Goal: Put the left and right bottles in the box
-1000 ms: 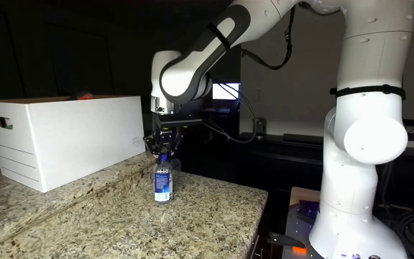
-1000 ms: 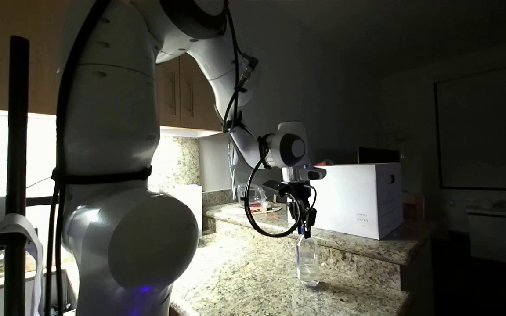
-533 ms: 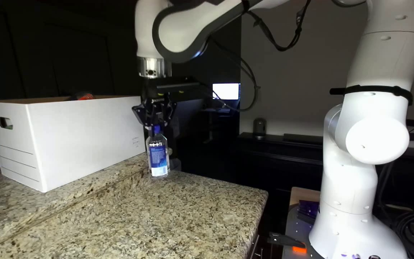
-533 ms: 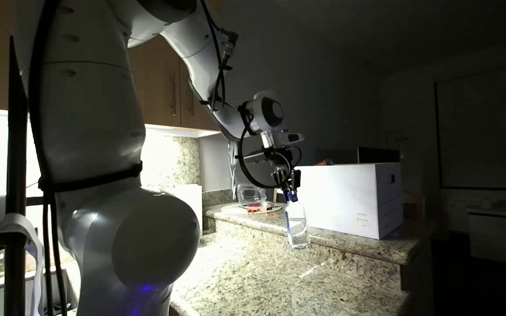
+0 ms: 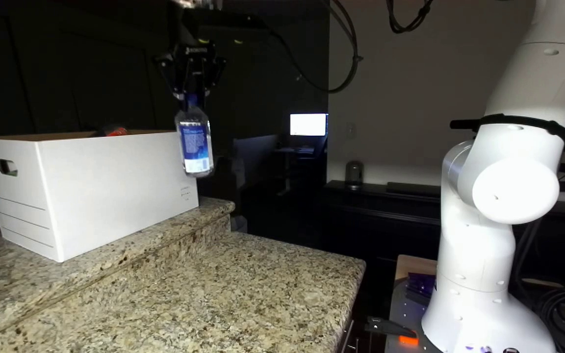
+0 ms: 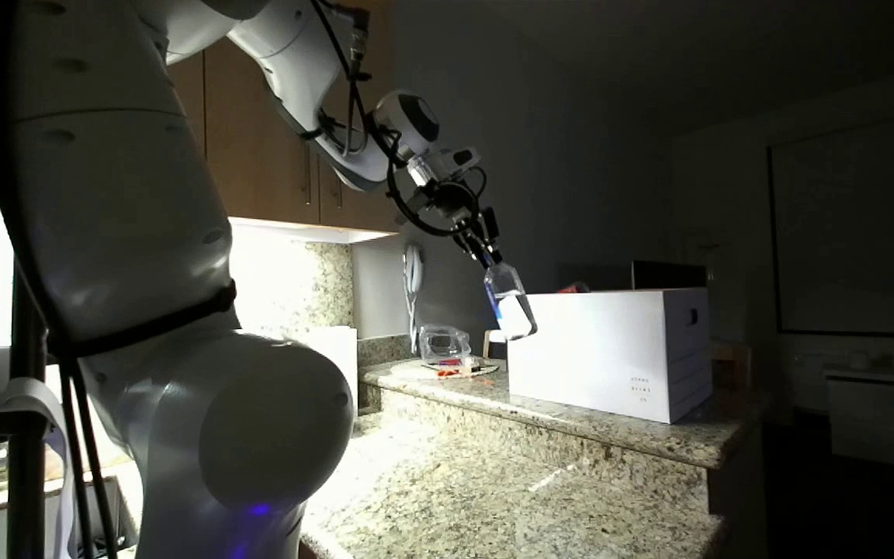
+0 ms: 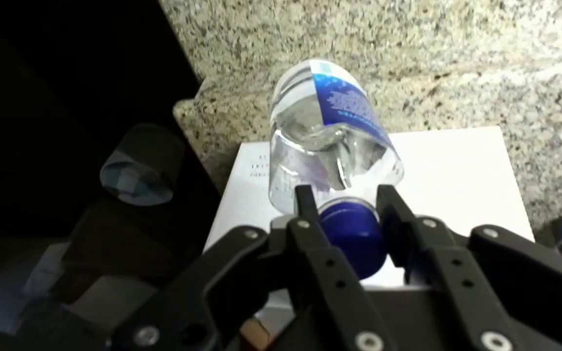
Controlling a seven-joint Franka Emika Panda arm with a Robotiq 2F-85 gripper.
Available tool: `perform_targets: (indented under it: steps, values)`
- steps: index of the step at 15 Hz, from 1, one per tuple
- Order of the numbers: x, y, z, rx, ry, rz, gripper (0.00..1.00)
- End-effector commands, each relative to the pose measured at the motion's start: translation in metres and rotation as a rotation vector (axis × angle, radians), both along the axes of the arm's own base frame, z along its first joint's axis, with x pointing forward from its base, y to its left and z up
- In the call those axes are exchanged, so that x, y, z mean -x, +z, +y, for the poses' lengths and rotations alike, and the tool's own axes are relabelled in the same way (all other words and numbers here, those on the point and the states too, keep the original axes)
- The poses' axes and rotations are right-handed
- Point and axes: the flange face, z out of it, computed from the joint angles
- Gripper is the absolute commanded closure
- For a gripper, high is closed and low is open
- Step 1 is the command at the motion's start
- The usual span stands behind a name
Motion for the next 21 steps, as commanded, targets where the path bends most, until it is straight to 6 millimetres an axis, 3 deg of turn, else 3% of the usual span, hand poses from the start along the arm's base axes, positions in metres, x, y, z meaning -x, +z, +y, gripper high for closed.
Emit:
perform_targets:
  steps: [1,5,9,15,18,21]
  values:
    - [0.012,0.047,0.011,0.039,-0.027,-0.187,0.85]
    - [0.009,0.071,0.020,0.052,-0.075,-0.368,0.85]
    - [-0.004,0.067,0.031,0.099,-0.119,-0.548,0.85]
    - [-0.049,0.035,0.033,0.194,-0.225,-0.829,0.85]
    - [-0.086,0.012,0.025,0.231,-0.296,-0.956,0.85]
    - [-0.121,-0.016,0.017,0.232,-0.345,-0.945,0.85]
